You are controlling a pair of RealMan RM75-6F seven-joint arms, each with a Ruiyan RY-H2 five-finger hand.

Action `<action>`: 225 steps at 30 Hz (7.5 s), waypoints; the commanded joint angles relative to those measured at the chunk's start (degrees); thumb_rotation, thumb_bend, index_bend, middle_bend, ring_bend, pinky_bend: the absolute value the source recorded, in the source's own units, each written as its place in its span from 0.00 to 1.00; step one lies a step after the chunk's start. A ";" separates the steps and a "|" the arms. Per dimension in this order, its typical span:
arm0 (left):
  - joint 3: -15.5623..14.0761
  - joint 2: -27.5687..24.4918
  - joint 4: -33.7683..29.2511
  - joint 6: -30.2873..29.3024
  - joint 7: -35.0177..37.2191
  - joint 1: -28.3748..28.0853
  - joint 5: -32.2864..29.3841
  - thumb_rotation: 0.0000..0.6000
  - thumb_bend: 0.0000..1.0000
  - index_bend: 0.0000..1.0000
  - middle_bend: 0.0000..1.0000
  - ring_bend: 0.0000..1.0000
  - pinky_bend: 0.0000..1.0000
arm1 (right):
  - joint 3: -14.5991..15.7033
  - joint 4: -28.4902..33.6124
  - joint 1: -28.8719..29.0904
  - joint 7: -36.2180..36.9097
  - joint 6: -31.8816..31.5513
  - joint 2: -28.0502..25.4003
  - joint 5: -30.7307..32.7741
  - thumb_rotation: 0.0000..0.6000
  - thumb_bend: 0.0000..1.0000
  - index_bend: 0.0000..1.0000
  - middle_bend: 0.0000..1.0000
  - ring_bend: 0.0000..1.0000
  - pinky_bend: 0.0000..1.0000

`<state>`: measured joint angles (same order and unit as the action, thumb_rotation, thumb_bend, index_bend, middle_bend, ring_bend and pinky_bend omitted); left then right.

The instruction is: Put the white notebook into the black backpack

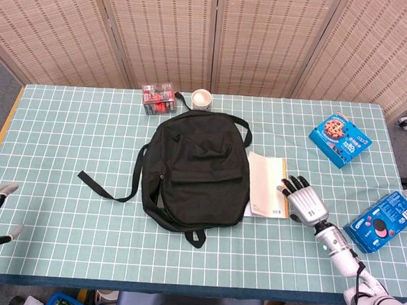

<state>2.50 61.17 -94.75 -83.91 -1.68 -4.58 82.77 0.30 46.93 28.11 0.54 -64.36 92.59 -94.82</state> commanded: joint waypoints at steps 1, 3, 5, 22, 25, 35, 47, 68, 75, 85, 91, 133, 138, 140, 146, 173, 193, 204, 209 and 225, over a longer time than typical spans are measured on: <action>-0.04 -0.01 0.06 0.23 0.00 -0.06 -0.08 1.00 0.23 0.19 0.17 0.16 0.15 | 0.36 -1.69 0.68 0.88 0.49 1.27 -0.05 1.00 0.06 0.25 0.17 0.11 0.16; -0.03 -0.13 0.05 0.50 0.05 -0.10 -0.30 1.00 0.23 0.19 0.17 0.16 0.15 | 0.63 -2.71 1.09 1.26 0.62 1.95 -0.23 1.00 0.06 0.25 0.17 0.11 0.16; 0.07 -0.13 0.09 0.51 0.07 -0.12 -0.44 1.00 0.23 0.19 0.17 0.16 0.15 | 0.81 -3.76 1.49 1.60 0.58 2.69 -0.41 1.00 0.06 0.25 0.17 0.11 0.16; 0.04 -0.59 -0.58 0.31 -0.45 0.02 -0.23 1.00 0.23 0.19 0.17 0.16 0.15 | 0.17 -4.64 3.85 4.60 -3.00 4.52 -0.59 1.00 0.09 0.27 0.17 0.11 0.16; 0.06 -0.56 -0.63 0.48 -0.56 -0.12 -0.17 1.00 0.23 0.19 0.17 0.16 0.15 | -0.21 -4.54 4.54 4.77 -3.16 4.86 -0.45 1.00 0.11 0.27 0.17 0.11 0.16; -0.02 -0.71 -0.71 0.58 -0.68 -0.03 -0.32 1.00 0.23 0.19 0.17 0.16 0.15 | -2.05 -5.93 6.78 6.39 -3.97 7.57 0.57 1.00 0.21 0.34 0.21 0.11 0.16; -0.02 -0.90 -1.02 0.54 -0.64 0.01 -0.24 1.00 0.23 0.19 0.17 0.16 0.15 | -2.66 -8.44 8.68 6.88 -2.41 9.95 1.90 1.00 0.25 0.56 0.26 0.13 0.16; 0.46 -0.63 0.58 0.81 1.18 -0.53 0.09 1.00 0.23 0.19 0.17 0.16 0.15 | -2.97 -7.02 7.65 5.78 -7.13 7.99 2.55 1.00 0.37 0.62 0.29 0.16 0.16; 1.09 -0.93 1.69 2.58 2.15 -2.72 1.63 1.00 0.23 0.19 0.17 0.16 0.15 | -5.58 -1.29 5.94 3.00 -13.73 2.76 3.54 1.00 0.39 0.62 0.30 0.16 0.16; 1.19 -1.56 3.03 9.00 4.99 -9.42 7.04 1.00 0.23 0.20 0.17 0.16 0.15 | -8.54 10.50 4.68 -3.41 -20.04 -6.94 3.19 1.00 0.39 0.64 0.30 0.16 0.16; 1.28 -1.26 4.24 13.35 7.02 -14.22 10.08 1.00 0.23 0.20 0.17 0.16 0.15 | -9.20 16.13 3.84 -7.12 -21.61 -11.60 2.71 1.00 0.39 0.64 0.31 0.17 0.16; 2.29 24.57 23.13 39.98 11.22 -44.34 9.50 1.00 0.23 0.26 0.17 0.19 0.16 | -11.28 25.08 -0.08 -13.20 -22.86 -19.24 3.96 1.00 0.39 0.64 0.31 0.17 0.16; 3.42 24.93 22.79 39.66 11.42 -44.79 6.71 1.00 0.23 0.26 0.17 0.19 0.17 | -11.45 25.24 -0.37 -13.06 -23.03 -19.52 4.04 1.00 0.39 0.64 0.31 0.17 0.16; 3.51 24.83 22.34 39.86 11.27 -45.03 5.94 1.00 0.23 0.26 0.17 0.19 0.17 | -11.46 25.17 -0.43 -12.98 -23.07 -19.50 3.97 1.00 0.39 0.64 0.31 0.17 0.16; 3.56 26.12 23.18 40.44 9.48 -45.79 4.00 1.00 0.23 0.26 0.17 0.19 0.17 | -11.57 24.72 -0.46 -12.62 -22.91 -19.39 3.99 1.00 0.39 0.64 0.31 0.17 0.16; 1.28 28.97 25.74 39.31 4.93 -45.68 0.84 1.00 0.23 0.25 0.17 0.19 0.18 | -11.66 24.14 -0.83 -11.61 -22.86 -19.42 3.76 1.00 0.40 0.64 0.31 0.17 0.16; 2.42 32.07 27.70 41.69 -0.48 -46.56 -4.04 1.00 0.23 0.22 0.17 0.19 0.18 | -11.67 24.45 -1.53 -11.46 -23.19 -19.66 3.93 1.00 0.41 0.64 0.31 0.17 0.16; 2.86 34.82 31.69 38.50 8.32 -46.43 -1.10 1.00 0.23 0.40 0.17 0.20 0.18 | -11.90 24.08 -1.71 -11.04 -23.18 -19.57 4.26 1.00 0.41 0.64 0.31 0.17 0.16; 2.36 36.15 34.23 36.12 12.19 -46.08 0.94 1.00 0.29 0.46 0.18 0.22 0.18 | -11.87 23.61 -1.66 -10.88 -22.85 -19.20 4.46 1.00 0.41 0.64 0.31 0.17 0.16; 2.98 37.36 36.12 31.79 18.39 -45.37 2.27 1.00 0.39 0.67 0.30 0.28 0.18 | -12.07 23.78 -2.00 -10.44 -23.07 -19.30 4.79 1.00 0.41 0.64 0.31 0.17 0.16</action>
<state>5.31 98.57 -58.47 -51.88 16.43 -50.05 85.15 -11.77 70.69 26.12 -9.91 -87.41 73.31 -90.01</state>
